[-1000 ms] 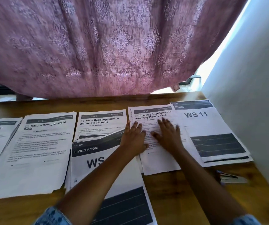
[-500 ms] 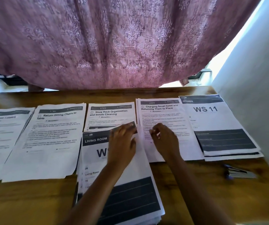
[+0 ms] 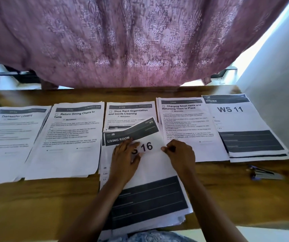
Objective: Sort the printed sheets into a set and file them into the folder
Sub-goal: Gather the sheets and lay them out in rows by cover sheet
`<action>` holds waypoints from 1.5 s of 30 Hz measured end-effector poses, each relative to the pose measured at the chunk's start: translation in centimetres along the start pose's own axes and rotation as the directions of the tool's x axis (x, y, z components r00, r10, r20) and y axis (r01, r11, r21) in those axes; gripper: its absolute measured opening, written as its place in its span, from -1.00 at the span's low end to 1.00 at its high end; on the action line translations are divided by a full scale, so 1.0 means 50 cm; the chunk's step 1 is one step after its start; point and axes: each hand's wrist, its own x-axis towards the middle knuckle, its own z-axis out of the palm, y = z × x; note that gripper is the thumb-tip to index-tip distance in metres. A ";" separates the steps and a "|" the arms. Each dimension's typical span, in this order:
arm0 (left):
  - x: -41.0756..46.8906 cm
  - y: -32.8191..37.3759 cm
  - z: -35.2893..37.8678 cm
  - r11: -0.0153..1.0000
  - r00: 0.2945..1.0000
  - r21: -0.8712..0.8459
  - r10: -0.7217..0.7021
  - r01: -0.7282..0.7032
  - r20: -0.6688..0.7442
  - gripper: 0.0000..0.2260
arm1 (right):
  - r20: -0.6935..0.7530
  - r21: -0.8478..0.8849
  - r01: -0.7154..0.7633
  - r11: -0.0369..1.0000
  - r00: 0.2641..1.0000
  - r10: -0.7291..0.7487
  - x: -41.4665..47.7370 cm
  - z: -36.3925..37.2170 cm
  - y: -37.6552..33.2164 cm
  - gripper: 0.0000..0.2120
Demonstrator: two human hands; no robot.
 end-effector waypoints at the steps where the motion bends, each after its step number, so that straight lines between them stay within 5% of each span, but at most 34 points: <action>1: 0.002 0.000 -0.004 1.000 1.000 -0.028 0.001 -0.001 -0.014 -0.61 | -0.025 -0.015 0.010 1.000 1.000 -0.011 -0.004 -0.006 0.000 -0.83; 6: 0.020 0.012 -0.022 0.942 0.984 -0.316 -0.151 0.115 -0.092 -0.41 | -0.138 0.201 0.059 0.978 0.990 -0.031 0.000 -0.074 0.011 -0.86; 10: 0.064 0.086 -0.025 0.753 0.996 -0.655 -0.088 0.068 0.003 -0.55 | -0.239 0.404 -0.005 0.915 0.965 0.111 0.047 -0.173 0.046 -0.86; 13: 0.112 0.177 0.002 0.814 1.000 -0.581 0.018 -0.027 -0.021 -0.69 | -0.310 0.271 -0.054 0.961 0.940 0.141 0.102 -0.260 0.100 -0.75; 18: 0.227 0.328 0.103 0.858 0.989 -0.513 0.067 0.009 0.131 -0.76 | -0.454 -0.085 -0.099 0.991 0.889 0.050 0.227 -0.381 0.204 -0.76; 24: 0.323 0.470 0.256 0.981 0.967 -0.166 0.136 -0.101 0.215 -0.59 | -0.457 -0.257 -0.165 0.952 0.889 0.030 0.368 -0.438 0.339 -0.78; 29: 0.325 0.491 0.338 0.910 0.913 0.305 0.156 -0.281 0.377 -0.36 | -0.279 -0.386 -0.057 0.921 0.959 -0.057 0.405 -0.390 0.398 -0.44; 32: 0.324 0.472 0.357 0.900 0.904 0.329 0.138 -0.285 0.404 -0.28 | -0.025 -0.400 0.067 0.914 0.996 -0.084 0.390 -0.331 0.424 -0.34; 35: 0.325 0.459 0.364 0.873 0.879 0.360 0.143 -0.329 0.456 -0.25 | 0.061 -0.469 0.072 0.880 0.997 -0.050 0.364 -0.291 0.451 -0.32; 40: 0.317 0.458 0.353 0.877 0.860 0.344 0.135 -0.335 0.492 -0.29 | 0.014 -0.466 0.085 0.881 0.996 -0.088 0.346 -0.284 0.453 -0.33; 45: 0.253 0.452 0.254 0.956 0.947 0.143 0.220 -0.257 0.236 -0.36 | -0.277 -0.258 0.150 0.954 0.935 -0.222 0.292 -0.286 0.365 -0.46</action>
